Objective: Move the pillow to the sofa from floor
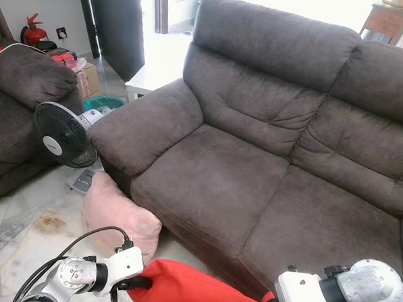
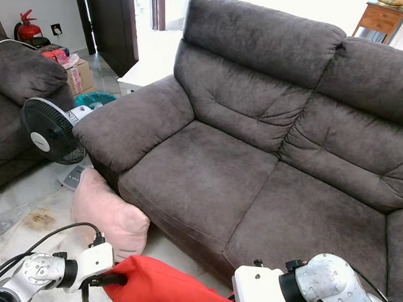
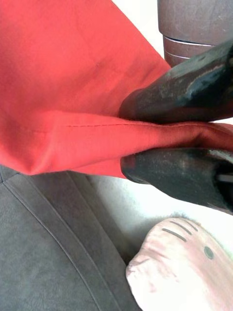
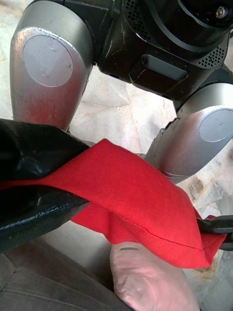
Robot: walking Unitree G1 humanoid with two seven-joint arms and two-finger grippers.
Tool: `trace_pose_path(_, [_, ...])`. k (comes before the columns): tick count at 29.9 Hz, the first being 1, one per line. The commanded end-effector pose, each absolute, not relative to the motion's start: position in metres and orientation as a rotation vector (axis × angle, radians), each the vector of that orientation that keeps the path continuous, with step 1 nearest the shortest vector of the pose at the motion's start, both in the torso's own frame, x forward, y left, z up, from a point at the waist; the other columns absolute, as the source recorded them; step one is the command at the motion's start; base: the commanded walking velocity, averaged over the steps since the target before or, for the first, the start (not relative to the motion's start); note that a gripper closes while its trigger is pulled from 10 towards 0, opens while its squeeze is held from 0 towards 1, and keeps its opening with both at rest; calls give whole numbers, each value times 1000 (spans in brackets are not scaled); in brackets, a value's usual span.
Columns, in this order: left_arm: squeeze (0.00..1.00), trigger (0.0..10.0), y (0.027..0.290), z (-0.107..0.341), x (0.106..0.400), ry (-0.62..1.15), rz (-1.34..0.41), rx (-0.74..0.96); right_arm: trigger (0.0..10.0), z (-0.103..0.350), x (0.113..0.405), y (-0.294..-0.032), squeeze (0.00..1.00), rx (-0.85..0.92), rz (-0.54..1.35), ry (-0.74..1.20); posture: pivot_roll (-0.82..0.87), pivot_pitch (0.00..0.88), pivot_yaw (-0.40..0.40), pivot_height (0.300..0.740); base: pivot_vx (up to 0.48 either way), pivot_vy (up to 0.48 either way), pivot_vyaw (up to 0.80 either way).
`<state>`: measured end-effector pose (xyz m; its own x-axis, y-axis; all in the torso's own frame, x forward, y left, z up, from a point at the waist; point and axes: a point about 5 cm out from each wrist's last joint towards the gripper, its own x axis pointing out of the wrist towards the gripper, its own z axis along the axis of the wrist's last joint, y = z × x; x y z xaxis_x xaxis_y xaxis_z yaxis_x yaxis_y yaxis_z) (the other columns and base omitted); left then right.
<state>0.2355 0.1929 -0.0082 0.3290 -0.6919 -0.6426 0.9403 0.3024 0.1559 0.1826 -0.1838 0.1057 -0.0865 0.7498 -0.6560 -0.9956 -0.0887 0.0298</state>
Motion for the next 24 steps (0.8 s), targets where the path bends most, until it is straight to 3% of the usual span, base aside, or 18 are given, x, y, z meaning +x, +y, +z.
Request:
trace_pose_path(1, [0,0,193,-10,235,526,-1143,552,10000,119,189,-180,0,-582,1598,478,32,0,-92,740,0,0,0])
trace_pose_path(24, [0,0,192,-11,233,542,-1152,525,10000,118,188,-181,0,-579,1590,483,34,8,-90,740,0,0,0])
